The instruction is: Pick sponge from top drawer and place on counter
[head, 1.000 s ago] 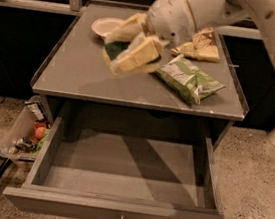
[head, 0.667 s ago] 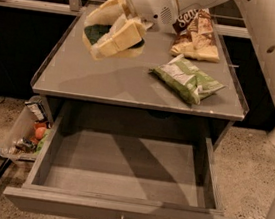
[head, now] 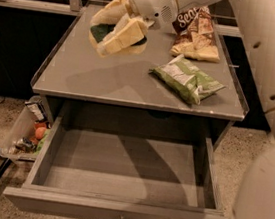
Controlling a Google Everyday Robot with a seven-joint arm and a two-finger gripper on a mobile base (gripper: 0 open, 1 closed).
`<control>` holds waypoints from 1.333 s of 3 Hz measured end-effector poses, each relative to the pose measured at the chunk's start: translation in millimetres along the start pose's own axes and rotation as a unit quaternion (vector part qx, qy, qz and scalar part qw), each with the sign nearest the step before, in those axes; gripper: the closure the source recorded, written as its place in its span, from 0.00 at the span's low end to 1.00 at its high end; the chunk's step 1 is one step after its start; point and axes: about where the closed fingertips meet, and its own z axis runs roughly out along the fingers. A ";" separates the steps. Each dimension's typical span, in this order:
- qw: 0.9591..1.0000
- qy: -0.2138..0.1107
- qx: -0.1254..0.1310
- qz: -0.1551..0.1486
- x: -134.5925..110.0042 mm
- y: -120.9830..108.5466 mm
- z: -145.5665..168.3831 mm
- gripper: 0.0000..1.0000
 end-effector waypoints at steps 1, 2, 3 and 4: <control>1.000 0.017 0.010 0.020 49.3 -39.9 -11.9 1.00; 0.999 0.016 0.026 0.045 87.9 -58.5 -16.2 1.00; 0.996 0.013 0.021 0.083 131.2 -62.6 -6.5 1.00; 0.992 0.046 0.013 0.120 156.1 -57.8 11.3 1.00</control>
Offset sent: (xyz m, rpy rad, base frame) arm 0.1201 -0.0590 -0.0997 -0.0770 0.1154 -0.1195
